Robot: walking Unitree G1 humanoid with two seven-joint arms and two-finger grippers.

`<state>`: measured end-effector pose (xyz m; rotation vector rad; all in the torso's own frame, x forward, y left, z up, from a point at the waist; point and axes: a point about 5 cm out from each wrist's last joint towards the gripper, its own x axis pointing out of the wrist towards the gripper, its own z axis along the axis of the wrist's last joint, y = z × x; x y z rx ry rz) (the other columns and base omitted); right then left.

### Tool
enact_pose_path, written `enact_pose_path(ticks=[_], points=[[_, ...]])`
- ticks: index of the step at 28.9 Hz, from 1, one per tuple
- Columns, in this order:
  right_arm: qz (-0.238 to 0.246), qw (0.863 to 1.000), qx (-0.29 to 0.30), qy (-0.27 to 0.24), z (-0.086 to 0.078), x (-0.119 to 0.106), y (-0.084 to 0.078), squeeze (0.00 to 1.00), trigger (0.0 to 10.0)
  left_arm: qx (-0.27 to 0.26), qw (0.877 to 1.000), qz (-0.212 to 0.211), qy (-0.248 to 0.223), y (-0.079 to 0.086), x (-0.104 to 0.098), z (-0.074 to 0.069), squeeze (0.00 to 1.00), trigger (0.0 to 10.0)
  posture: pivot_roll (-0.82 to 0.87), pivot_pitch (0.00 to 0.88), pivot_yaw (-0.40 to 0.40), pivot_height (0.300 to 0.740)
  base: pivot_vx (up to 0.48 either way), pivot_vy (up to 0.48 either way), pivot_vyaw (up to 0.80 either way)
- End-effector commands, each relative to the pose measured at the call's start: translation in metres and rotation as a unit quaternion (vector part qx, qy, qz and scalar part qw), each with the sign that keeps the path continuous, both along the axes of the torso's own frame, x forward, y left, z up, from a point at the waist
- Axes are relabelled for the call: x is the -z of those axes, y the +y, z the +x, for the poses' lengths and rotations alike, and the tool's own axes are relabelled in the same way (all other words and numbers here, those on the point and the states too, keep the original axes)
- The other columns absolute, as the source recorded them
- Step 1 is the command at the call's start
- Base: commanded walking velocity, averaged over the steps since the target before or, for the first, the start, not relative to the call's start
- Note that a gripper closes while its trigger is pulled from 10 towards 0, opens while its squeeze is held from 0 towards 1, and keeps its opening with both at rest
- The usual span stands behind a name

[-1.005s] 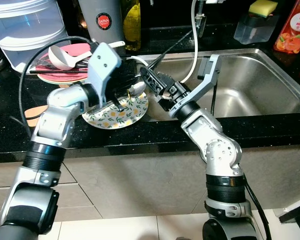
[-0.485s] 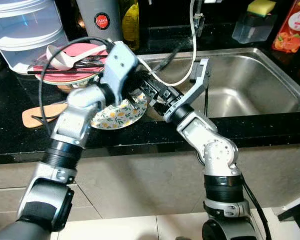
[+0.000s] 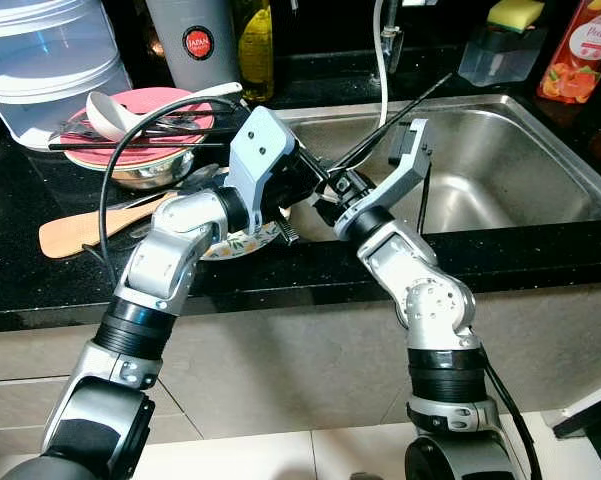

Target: Kitchen organization

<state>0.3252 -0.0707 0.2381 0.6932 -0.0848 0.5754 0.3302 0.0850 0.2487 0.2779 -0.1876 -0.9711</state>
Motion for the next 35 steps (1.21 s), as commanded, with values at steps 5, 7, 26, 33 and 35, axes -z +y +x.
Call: enact_pose_path(ticks=[5,7,26,33,35], points=[[0.019,0.999,0.027,-0.019,0.008,-0.014,-0.003,0.00,10.0,-0.033,0.999,-0.013,0.000,0.010,-0.002,0.001,0.00,10.0,0.01,0.021,0.002,0.740,0.000,0.000,0.00],[0.019,0.999,0.031,-0.018,0.008,-0.013,-0.005,0.00,10.0,-0.034,0.999,-0.013,-0.001,0.011,-0.002,0.000,0.00,10.0,0.01,0.022,0.000,0.740,0.000,0.000,0.00],[0.003,1.000,0.012,-0.016,0.005,-0.007,0.002,0.00,0.0,-0.060,0.998,-0.016,-0.003,0.019,-0.006,0.004,0.00,10.0,0.01,0.032,0.003,0.740,0.000,0.000,0.00],[0.005,1.000,0.019,-0.012,0.007,-0.006,-0.001,0.00,0.0,-0.059,0.998,-0.014,-0.004,0.018,-0.005,0.003,0.00,10.0,0.01,0.032,0.004,0.740,0.000,0.000,0.00],[0.005,1.000,0.022,-0.014,0.007,-0.006,-0.002,0.00,0.0,-0.060,0.998,-0.012,-0.006,0.017,-0.005,0.003,0.00,10.0,0.01,0.032,0.004,0.740,0.000,0.000,0.00]])
